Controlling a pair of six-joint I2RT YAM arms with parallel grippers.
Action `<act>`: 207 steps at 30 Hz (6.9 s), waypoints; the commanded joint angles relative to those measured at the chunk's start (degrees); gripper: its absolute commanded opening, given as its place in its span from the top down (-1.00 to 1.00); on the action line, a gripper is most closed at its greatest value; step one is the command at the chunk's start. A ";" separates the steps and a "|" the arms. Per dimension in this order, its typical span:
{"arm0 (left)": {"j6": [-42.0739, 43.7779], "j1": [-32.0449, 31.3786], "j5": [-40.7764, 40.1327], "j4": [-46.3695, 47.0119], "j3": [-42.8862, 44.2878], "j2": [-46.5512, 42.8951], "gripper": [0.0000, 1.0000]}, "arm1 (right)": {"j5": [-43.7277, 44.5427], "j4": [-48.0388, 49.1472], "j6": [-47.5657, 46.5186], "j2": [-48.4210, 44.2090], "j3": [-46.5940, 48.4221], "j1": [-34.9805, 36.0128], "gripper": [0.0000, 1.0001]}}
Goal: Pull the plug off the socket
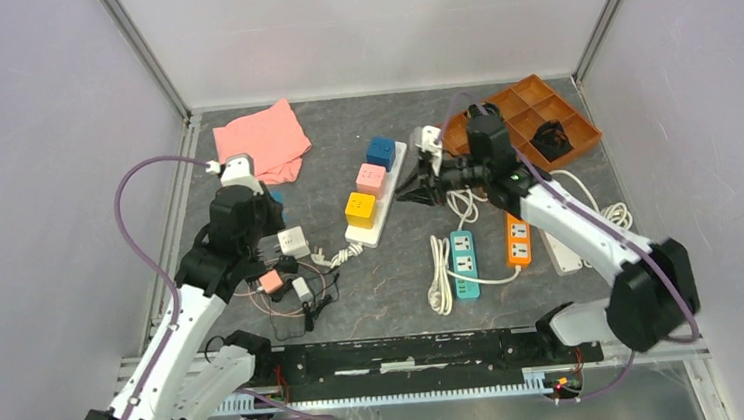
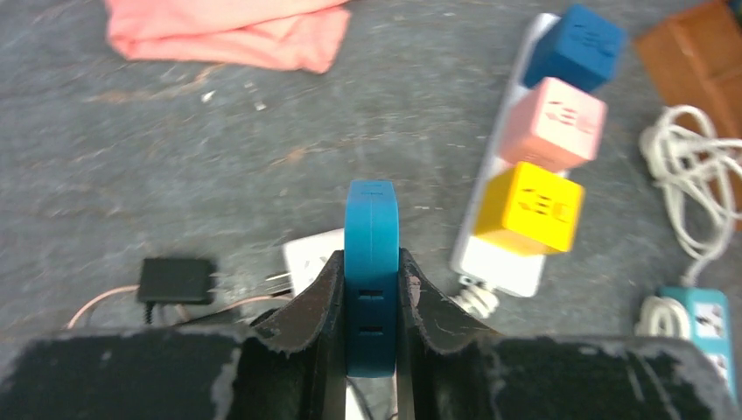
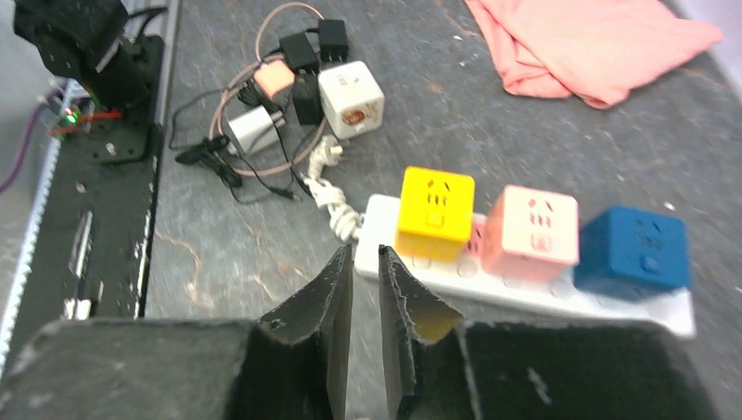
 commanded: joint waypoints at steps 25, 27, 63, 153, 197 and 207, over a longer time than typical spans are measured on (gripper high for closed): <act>-9.31 37.33 26.85 19.05 -4.42 34.29 0.79 | -4.65 6.10 -7.32 -18.17 -22.41 -15.05 0.31; -10.12 38.50 27.38 19.18 -4.55 35.36 0.71 | -5.39 6.10 -7.23 -18.06 -22.41 -15.42 0.31; -7.38 21.16 37.03 24.59 -6.93 4.70 -0.99 | -9.57 2.14 -11.16 -18.01 -21.53 -19.25 0.24; 5.24 -16.32 -1.04 10.64 17.55 48.57 -0.98 | -9.57 -1.48 -15.42 -15.78 -21.01 -19.38 -0.68; -25.89 -21.89 5.93 41.44 -5.40 26.58 0.96 | 8.65 38.78 64.34 -0.33 -34.71 -13.06 -0.83; -29.47 -24.62 3.60 44.85 -7.01 28.45 0.96 | 10.26 34.66 61.13 4.35 -32.37 -7.74 -0.81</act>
